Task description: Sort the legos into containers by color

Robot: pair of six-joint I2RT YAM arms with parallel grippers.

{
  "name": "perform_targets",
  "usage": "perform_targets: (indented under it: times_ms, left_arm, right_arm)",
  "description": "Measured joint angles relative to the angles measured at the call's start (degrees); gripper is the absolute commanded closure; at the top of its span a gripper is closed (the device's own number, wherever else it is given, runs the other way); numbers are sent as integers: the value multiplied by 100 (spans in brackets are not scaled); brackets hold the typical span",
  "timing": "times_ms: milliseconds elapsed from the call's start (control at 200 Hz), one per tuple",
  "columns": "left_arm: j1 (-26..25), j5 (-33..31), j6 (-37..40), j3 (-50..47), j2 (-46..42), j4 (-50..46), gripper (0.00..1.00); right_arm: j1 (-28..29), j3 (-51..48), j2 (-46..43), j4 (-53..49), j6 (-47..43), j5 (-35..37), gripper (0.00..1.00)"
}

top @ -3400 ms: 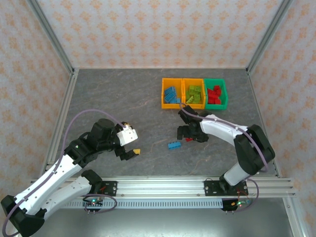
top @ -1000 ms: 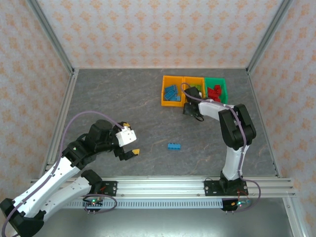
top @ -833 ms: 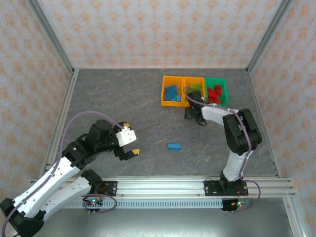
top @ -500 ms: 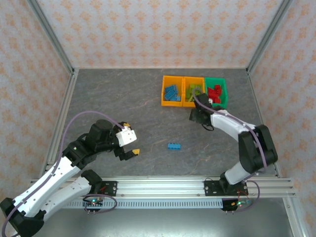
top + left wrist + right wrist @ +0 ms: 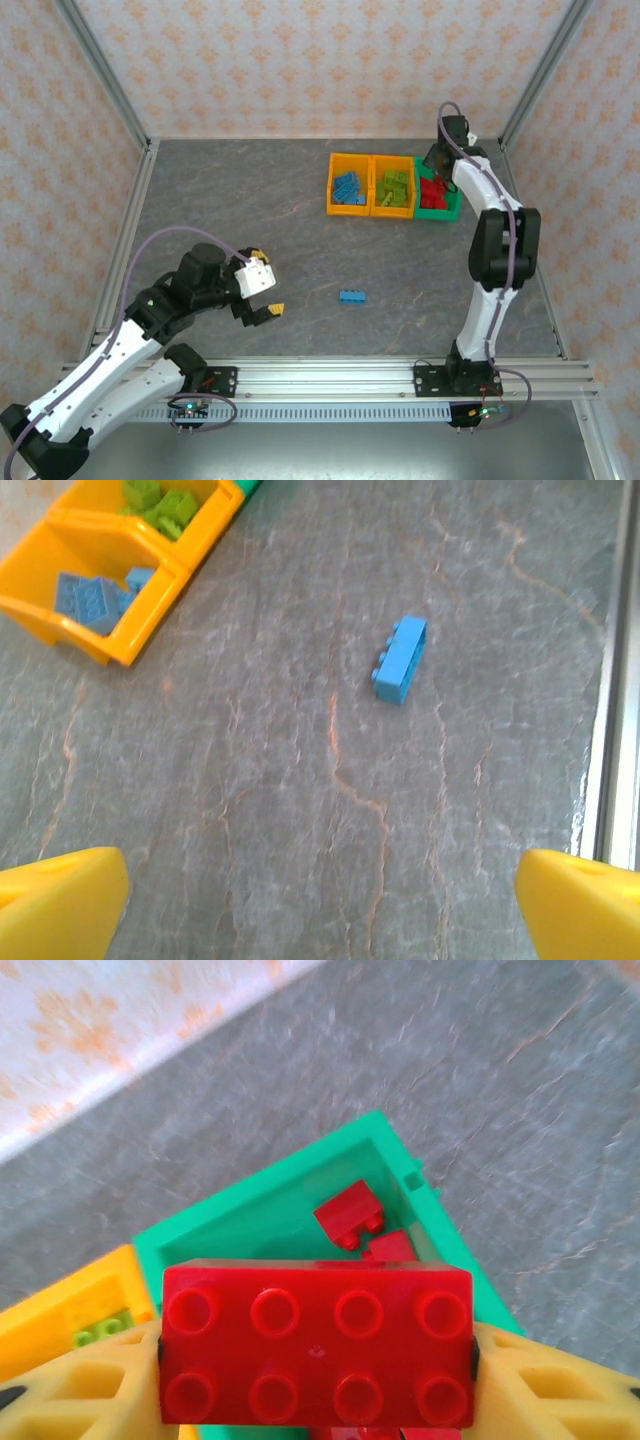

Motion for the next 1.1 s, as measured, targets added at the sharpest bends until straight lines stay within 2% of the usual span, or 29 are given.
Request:
perform_targets:
  times_ms: [105,250,345,435,505,601,771,956,1101]
  left_arm:
    - [0,-15,-337,-81,-116,251,0]
    - [-2,-304,-1150,188,326,343,8]
    - [-197,-367,-1670,863,1150,205,7]
    - [-918,-496,-2002,1314,1779,260,8]
    - [-1497,-540,-2162,1458,2107,310,12]
    - [-1965,-533,-2269,1738,2785,315,13]
    - [-2284,-940,-2358,2391,4568,365,13]
    - [-2452,-1574,-2332,3178,6264,170,14]
    - [-2450,-1836,-2223,4039,7366,-44,27]
  right_arm:
    - [20,76,181,-339,-72,-254,10]
    - [42,-284,-345,-452,-26,-566,6]
    - [44,-874,-1233,-522,20,-791,6]
    - [50,-1451,-2282,-586,76,-1128,6]
    - [92,-1939,-3139,-603,120,-1456,5]
    - [306,-2577,-4166,-699,136,-1784,4]
    - [612,-3689,-5331,-1113,133,-1812,3]
    - [605,-4323,-5934,-1497,136,-1604,2]
    - [605,-4328,-6024,-1534,170,-1567,2]
